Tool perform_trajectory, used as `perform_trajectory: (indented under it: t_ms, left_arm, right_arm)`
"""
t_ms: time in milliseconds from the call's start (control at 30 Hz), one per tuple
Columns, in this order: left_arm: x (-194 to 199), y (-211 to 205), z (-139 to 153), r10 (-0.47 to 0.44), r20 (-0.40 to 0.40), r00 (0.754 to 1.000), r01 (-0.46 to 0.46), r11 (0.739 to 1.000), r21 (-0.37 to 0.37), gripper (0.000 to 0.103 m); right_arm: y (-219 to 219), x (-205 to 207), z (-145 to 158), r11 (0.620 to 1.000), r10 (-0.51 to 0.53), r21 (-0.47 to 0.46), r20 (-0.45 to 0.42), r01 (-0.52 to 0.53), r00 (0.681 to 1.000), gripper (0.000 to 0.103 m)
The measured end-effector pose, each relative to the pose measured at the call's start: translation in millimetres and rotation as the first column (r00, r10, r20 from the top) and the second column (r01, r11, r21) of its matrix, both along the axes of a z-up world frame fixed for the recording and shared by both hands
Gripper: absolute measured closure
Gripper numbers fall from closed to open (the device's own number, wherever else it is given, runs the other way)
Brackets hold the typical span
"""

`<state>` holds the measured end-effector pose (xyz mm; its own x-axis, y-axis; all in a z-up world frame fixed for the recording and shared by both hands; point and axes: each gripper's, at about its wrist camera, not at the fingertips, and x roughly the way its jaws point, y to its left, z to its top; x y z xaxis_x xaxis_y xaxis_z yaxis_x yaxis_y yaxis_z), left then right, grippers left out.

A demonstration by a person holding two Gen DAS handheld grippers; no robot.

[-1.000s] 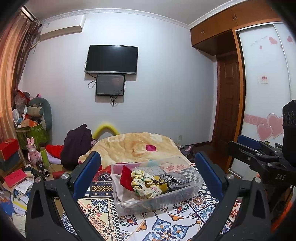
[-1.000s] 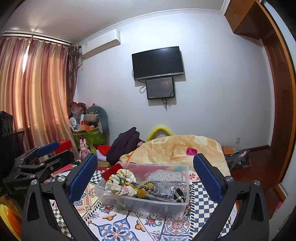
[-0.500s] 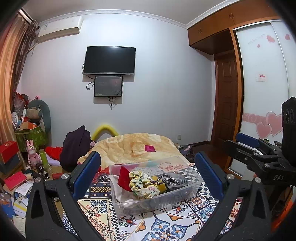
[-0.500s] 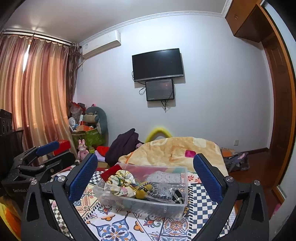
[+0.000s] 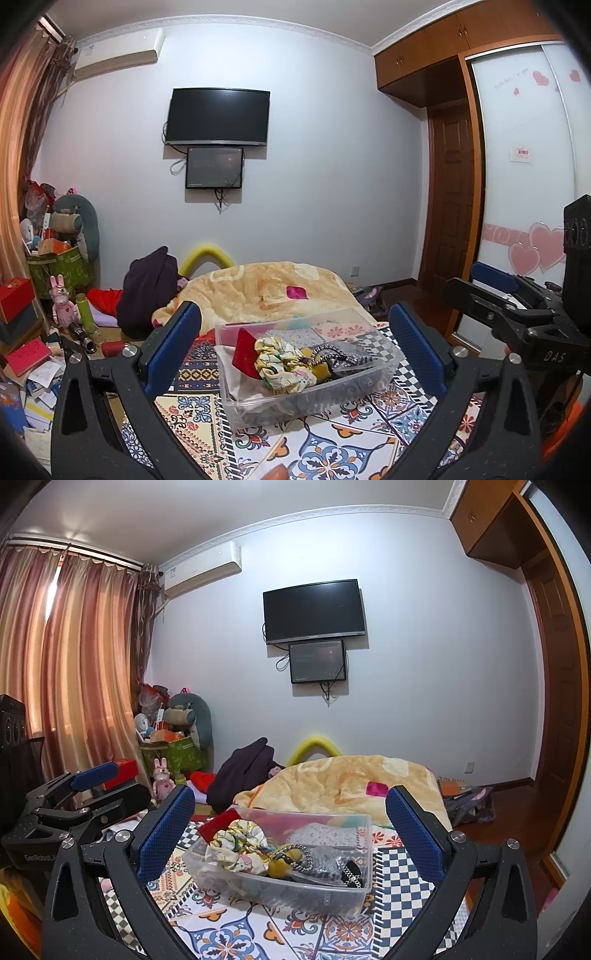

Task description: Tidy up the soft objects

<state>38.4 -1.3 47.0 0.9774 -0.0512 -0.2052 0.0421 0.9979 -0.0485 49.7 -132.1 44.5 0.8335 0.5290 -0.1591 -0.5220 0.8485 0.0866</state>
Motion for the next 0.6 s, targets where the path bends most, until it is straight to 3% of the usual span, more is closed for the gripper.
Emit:
perform_trajectory:
  t_ms: [600]
  left_arm:
    - [0.0, 3.1, 0.3, -0.004, -0.013, 1.000, 0.004, 1.000, -0.014, 0.000]
  right_arm:
    - [3.5, 0.0, -2.3, 1.000, -0.008, -0.018, -0.004, 0.008, 1.000, 0.000]
